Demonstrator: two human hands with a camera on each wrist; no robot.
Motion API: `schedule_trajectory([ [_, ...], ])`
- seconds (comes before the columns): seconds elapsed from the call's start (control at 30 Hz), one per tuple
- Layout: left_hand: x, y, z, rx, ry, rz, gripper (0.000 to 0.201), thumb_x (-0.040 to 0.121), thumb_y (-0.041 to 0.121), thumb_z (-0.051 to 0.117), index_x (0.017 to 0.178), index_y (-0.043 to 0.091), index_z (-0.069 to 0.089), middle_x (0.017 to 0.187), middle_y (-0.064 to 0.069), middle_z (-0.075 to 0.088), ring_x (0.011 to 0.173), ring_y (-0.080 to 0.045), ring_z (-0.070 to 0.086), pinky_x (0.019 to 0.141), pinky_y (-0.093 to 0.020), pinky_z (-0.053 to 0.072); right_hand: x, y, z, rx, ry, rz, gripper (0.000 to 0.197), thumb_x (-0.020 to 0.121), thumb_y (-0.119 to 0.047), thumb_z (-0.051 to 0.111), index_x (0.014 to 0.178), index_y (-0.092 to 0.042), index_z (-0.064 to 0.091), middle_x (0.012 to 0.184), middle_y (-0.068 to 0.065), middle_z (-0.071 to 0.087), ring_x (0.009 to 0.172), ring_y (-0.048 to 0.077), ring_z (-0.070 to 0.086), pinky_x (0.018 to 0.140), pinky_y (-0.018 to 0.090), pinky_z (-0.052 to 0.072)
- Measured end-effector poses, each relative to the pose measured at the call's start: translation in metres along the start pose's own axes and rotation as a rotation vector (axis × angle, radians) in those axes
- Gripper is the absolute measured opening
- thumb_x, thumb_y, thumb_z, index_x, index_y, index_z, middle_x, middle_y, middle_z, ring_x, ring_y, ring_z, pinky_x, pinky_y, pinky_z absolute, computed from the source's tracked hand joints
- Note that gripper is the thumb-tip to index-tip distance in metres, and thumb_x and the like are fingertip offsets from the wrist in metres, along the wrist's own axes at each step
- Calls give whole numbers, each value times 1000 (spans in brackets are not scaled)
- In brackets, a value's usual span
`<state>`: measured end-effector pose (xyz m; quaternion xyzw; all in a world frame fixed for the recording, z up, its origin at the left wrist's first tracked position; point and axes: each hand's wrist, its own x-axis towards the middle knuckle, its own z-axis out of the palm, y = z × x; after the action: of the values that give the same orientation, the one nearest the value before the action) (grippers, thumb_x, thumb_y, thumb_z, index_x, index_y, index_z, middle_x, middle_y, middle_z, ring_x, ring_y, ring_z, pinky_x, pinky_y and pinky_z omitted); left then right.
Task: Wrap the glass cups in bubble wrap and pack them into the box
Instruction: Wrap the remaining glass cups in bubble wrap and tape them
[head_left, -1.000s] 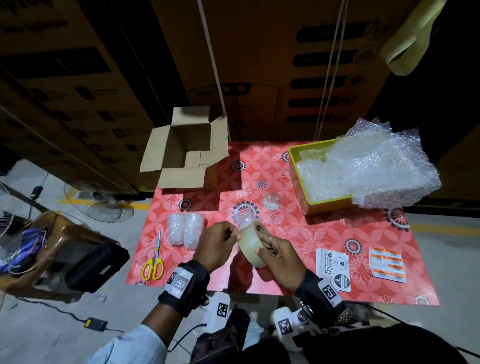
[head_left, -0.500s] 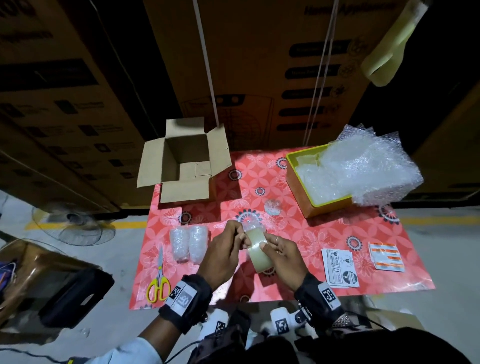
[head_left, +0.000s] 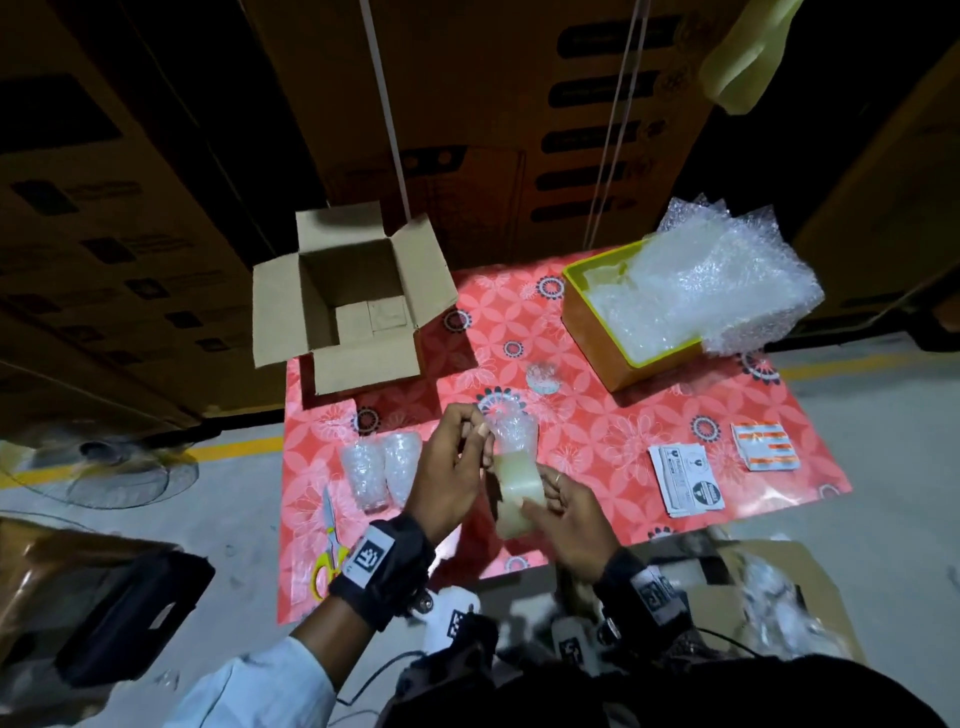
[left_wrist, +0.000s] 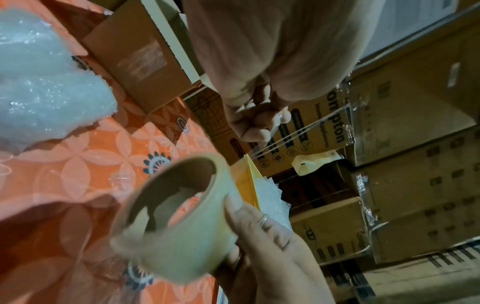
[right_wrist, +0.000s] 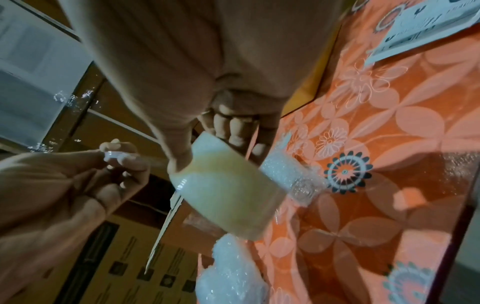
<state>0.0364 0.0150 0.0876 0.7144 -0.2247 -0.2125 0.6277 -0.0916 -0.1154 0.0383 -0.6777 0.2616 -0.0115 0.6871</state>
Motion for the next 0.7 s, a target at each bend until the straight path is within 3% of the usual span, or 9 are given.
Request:
schedule_trajectory([
  [0.07,-4,-3,-2,-47,-12,-47,14,109,13,42,96,15,48,74,0,49,68,-19,45,67,-38,46,3,5,-2,-111,142,-15,37,97,-26,69,132,-15,64,122,-7,71,114,13,66,102,42,53],
  [0.17,-8,-7,-5,-227,26,-208,14,109,1,39,99,6,48,73,-2,47,64,-15,43,64,-31,46,1,8,-6,-160,143,-32,31,98,-32,67,128,-24,67,124,-10,70,118,8,63,107,45,49],
  [0.27,0,-14,-5,-368,53,-494,18,107,-3,37,97,7,48,71,-5,44,56,-12,41,62,-29,45,-5,8,-18,-130,-5,14,57,84,-37,77,138,-33,59,134,-11,64,125,11,59,108,45,49],
  [0.33,5,-17,-5,-375,10,-636,17,109,7,41,95,7,50,66,-2,42,50,-11,42,62,-31,46,-10,7,-28,-98,-124,53,80,72,-26,88,144,-36,54,138,-11,61,126,8,59,106,42,52],
  [0.4,6,-19,-5,-163,-105,-617,30,108,34,53,93,7,55,55,7,46,44,-7,44,56,-29,46,-10,6,-36,-134,-171,53,91,66,-17,92,145,-38,52,136,-11,62,127,4,57,105,39,52],
  [0.47,5,-20,-1,166,-263,-512,50,88,61,70,83,12,61,48,14,49,44,-1,44,57,-25,39,-5,4,-40,-176,-167,33,90,63,-21,91,143,-37,53,135,-10,63,128,6,56,107,41,51],
  [0.5,5,-22,1,298,-328,-467,54,79,64,78,80,13,64,47,17,49,45,1,42,56,-23,35,-2,2,-42,-193,-159,18,87,62,-24,89,141,-37,55,135,-10,63,128,7,56,106,42,51],
  [0.63,18,-23,10,504,-340,-367,26,82,31,88,83,8,74,40,22,46,41,3,40,52,-22,29,13,-8,-53,-304,-159,0,69,63,-19,84,128,-33,64,117,-3,70,93,19,73,70,47,64],
  [0.7,27,-16,14,591,-342,-349,23,81,29,88,82,10,77,40,24,49,41,4,43,51,-18,30,20,-12,-60,-406,-155,-46,62,65,-24,84,123,-35,66,106,-5,73,83,15,74,64,41,63],
])
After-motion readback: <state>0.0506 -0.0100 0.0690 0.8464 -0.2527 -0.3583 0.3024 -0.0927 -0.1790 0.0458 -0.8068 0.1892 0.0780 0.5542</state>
